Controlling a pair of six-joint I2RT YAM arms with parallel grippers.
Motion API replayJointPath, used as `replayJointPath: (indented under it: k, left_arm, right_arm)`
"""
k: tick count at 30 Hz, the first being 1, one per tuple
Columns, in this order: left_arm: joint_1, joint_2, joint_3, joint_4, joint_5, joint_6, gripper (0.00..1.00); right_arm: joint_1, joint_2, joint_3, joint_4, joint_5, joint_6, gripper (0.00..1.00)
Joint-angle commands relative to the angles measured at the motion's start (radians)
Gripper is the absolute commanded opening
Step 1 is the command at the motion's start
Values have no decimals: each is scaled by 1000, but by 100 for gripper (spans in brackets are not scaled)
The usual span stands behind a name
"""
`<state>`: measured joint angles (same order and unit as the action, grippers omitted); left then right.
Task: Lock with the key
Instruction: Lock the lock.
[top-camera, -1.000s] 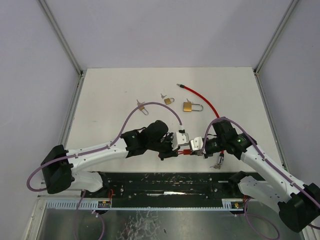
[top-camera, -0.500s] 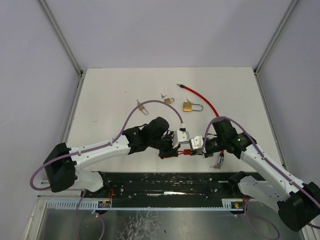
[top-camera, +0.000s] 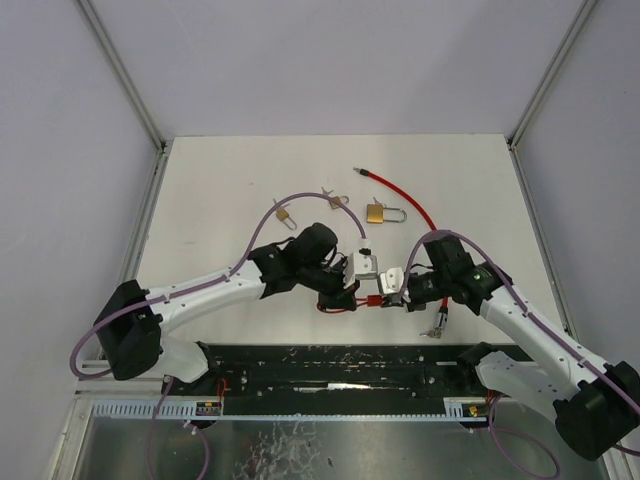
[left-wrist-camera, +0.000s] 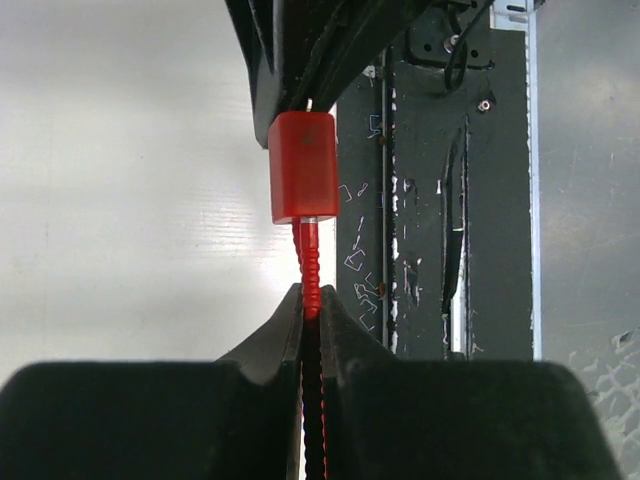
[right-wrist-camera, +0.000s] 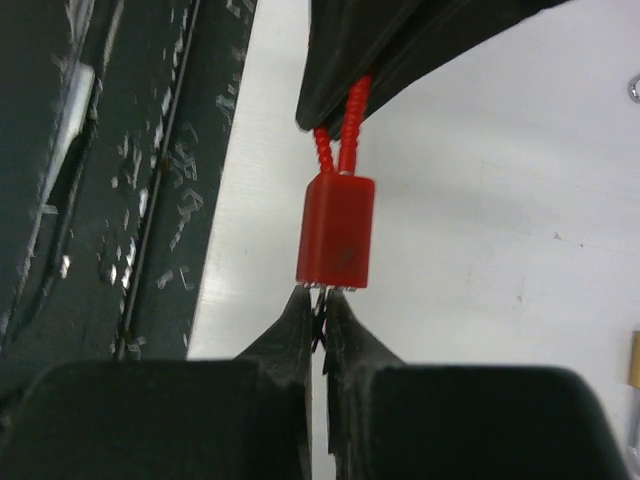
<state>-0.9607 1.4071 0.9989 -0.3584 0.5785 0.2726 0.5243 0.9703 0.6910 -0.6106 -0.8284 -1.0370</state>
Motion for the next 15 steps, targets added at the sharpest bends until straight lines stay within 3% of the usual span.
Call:
replayJointPath:
  k: [1, 4, 7, 12, 15]
  left_arm:
    - [10, 63, 46, 18, 129, -46, 0]
    - [17, 97, 71, -8, 190, -32, 0]
    - [20, 120, 95, -21, 153, -29, 0]
    - [6, 68, 69, 22, -99, -46, 0]
    - [10, 10, 24, 43, -128, -43, 0]
  right_arm:
    - [72, -22, 26, 65, 341, -79, 0]
    - [74, -67, 28, 74, 414, -111, 0]
    - [74, -84, 35, 115, 502, -73, 0]
    - [74, -27, 84, 48, 332, 18, 0]
    - [68, -30, 57, 83, 332, 28, 0]
